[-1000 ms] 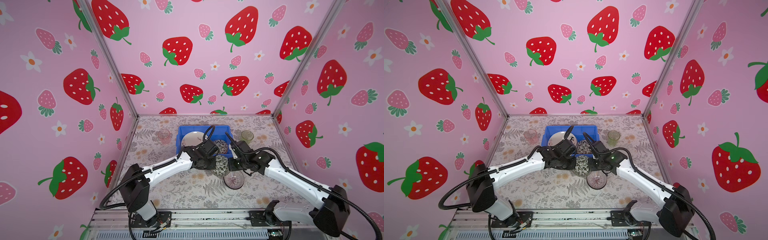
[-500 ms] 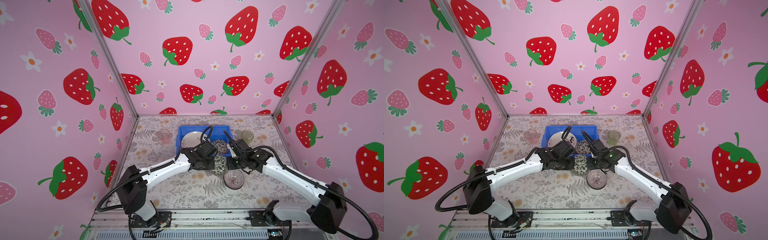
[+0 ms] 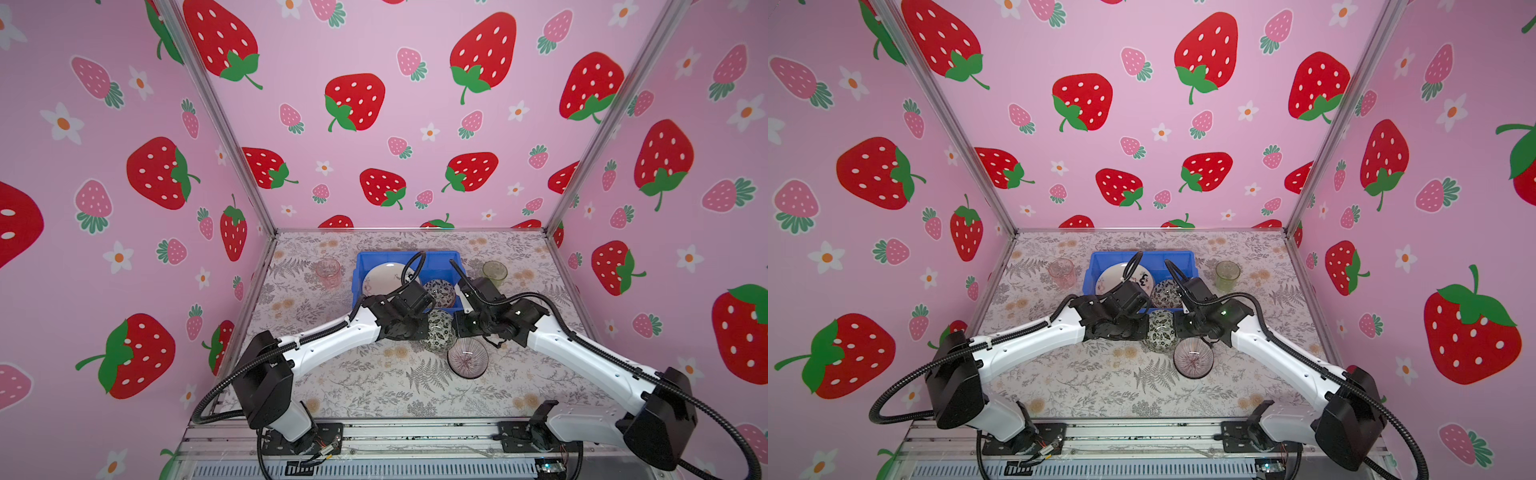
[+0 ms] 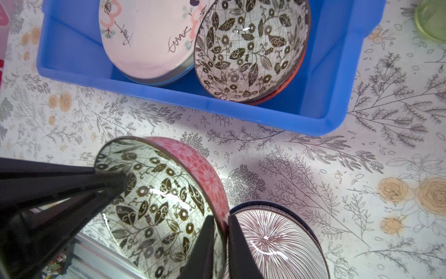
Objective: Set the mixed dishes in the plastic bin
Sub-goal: 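Lift the green leaf bowl off the stack with both grippers, then carry the bowl toward the bin with the left gripper while the right releases and withdraws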
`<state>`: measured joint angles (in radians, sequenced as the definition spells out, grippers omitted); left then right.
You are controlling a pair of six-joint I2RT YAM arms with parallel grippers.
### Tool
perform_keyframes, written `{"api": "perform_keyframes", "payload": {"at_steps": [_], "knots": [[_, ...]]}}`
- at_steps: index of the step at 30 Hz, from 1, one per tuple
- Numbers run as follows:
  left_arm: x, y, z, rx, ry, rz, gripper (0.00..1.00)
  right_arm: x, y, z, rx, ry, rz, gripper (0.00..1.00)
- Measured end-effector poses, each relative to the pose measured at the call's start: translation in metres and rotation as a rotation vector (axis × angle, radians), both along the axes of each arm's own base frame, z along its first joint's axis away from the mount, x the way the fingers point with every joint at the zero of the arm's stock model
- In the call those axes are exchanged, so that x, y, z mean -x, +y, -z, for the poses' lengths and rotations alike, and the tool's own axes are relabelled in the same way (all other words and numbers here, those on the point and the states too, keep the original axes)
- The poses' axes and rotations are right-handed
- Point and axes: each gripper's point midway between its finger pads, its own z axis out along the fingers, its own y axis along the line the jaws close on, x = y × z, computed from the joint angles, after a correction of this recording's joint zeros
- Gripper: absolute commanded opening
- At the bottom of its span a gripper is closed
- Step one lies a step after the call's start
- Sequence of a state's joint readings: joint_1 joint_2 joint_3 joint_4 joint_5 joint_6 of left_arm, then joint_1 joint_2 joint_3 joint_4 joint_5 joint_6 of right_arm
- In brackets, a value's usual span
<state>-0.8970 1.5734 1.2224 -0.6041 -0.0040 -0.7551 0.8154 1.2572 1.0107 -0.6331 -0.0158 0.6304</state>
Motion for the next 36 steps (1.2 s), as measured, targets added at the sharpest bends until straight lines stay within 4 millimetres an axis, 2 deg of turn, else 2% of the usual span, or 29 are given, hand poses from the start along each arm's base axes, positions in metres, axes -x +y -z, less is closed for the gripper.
{"api": "perform_keyframes", "payload": {"at_steps": [8, 11, 14, 18, 23, 29, 36], "knots": [[0.003, -0.005, -0.004, 0.016, 0.007, 0.037, 0.0, -0.005, 0.007, -0.012, -0.042, -0.03, -0.002, 0.5], [0.0, -0.009, -0.011, 0.031, 0.002, 0.047, 0.0, -0.006, 0.005, -0.031, -0.07, -0.071, 0.006, 0.53], [-0.007, -0.01, -0.022, 0.045, -0.007, 0.051, 0.0, -0.003, -0.004, -0.059, -0.106, -0.125, 0.028, 0.57], [-0.023, -0.012, -0.04, 0.065, -0.035, 0.047, 0.0, 0.004, -0.024, -0.087, -0.137, -0.184, 0.076, 0.59], [-0.05, -0.014, -0.051, 0.077, -0.054, 0.031, 0.0, 0.02, -0.052, -0.101, -0.148, -0.201, 0.137, 0.61], [-0.086, -0.011, -0.033, 0.05, -0.026, -0.005, 0.0, 0.043, -0.083, -0.109, -0.178, -0.195, 0.201, 0.66], [-0.125, -0.014, -0.019, 0.051, 0.006, -0.024, 0.0, 0.061, -0.107, -0.102, -0.153, -0.155, 0.252, 0.69]]}}
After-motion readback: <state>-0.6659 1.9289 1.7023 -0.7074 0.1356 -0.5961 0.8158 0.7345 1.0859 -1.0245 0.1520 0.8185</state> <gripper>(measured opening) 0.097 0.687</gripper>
